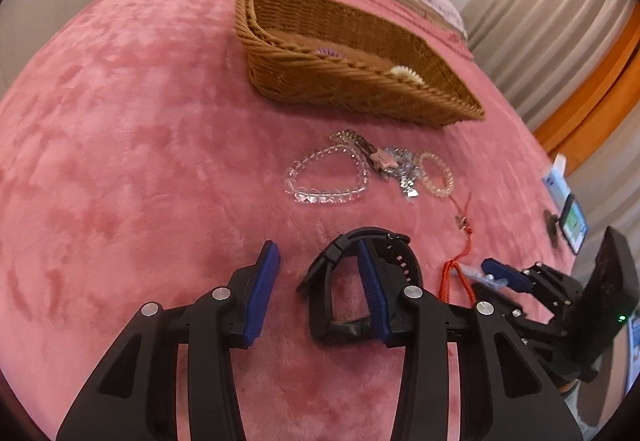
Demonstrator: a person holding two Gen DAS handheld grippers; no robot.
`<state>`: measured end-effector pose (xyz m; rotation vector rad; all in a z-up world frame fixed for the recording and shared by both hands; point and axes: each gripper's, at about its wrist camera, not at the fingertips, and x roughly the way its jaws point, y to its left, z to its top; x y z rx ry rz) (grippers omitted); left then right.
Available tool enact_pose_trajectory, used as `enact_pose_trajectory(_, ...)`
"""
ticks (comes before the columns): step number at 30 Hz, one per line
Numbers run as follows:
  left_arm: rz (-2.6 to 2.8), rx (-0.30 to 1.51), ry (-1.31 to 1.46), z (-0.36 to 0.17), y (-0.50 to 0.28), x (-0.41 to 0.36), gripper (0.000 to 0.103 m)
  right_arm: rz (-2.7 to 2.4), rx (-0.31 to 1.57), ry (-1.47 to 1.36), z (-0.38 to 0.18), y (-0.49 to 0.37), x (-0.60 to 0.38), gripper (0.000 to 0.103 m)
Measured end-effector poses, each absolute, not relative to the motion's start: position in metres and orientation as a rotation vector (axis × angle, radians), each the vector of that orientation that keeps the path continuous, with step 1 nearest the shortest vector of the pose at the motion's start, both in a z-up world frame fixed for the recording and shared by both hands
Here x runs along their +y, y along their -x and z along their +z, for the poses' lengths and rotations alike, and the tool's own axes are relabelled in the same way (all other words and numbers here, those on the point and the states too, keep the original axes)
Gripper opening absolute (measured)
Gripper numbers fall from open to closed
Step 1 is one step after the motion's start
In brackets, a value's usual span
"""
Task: Organize jewelry
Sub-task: 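Grasp the black watch with the left gripper while the right grasps the blue hair clip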
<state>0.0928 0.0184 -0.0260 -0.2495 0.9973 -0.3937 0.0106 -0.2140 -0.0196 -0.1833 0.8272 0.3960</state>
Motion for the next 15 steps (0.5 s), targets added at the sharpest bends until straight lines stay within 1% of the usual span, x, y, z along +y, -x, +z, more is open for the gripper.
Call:
enact_pose_trajectory(1, -0.395, 1.004, 0.240, -0.025, -0.095, 0.017, 0.038, 0.400, 0.827, 0.182, -0.019, -0.011, -0.214, 0.022)
enact_pose_trajectory(2, -0.406, 1.008, 0.236, -0.024, -0.095, 0.016, 0.030, 0.405, 0.825, 0.182, -0.019, -0.011, -0.213, 0.018)
enact_pose_trajectory(3, -0.424, 1.014, 0.234, -0.024, -0.095, 0.015, 0.024, 0.411, 0.821, 0.185, -0.018, -0.010, -0.213, 0.015)
enact_pose_trajectory(7, -0.425, 1.003, 0.201, -0.024, -0.089, 0.013, 0.018, 0.406, 0.816, 0.171, -0.017, -0.008, -0.213, 0.015)
enact_pose_trajectory(12, -0.456, 0.980, 0.295, -0.031, -0.080, 0.031, 0.014, 0.398, 0.824, 0.111, -0.013, -0.006, -0.222, 0.015)
enact_pose_trajectory(15, -0.439, 0.957, 0.299, -0.032, -0.069, 0.035, 0.010, 0.374, 0.840, 0.076, -0.013, -0.004, -0.232, 0.015)
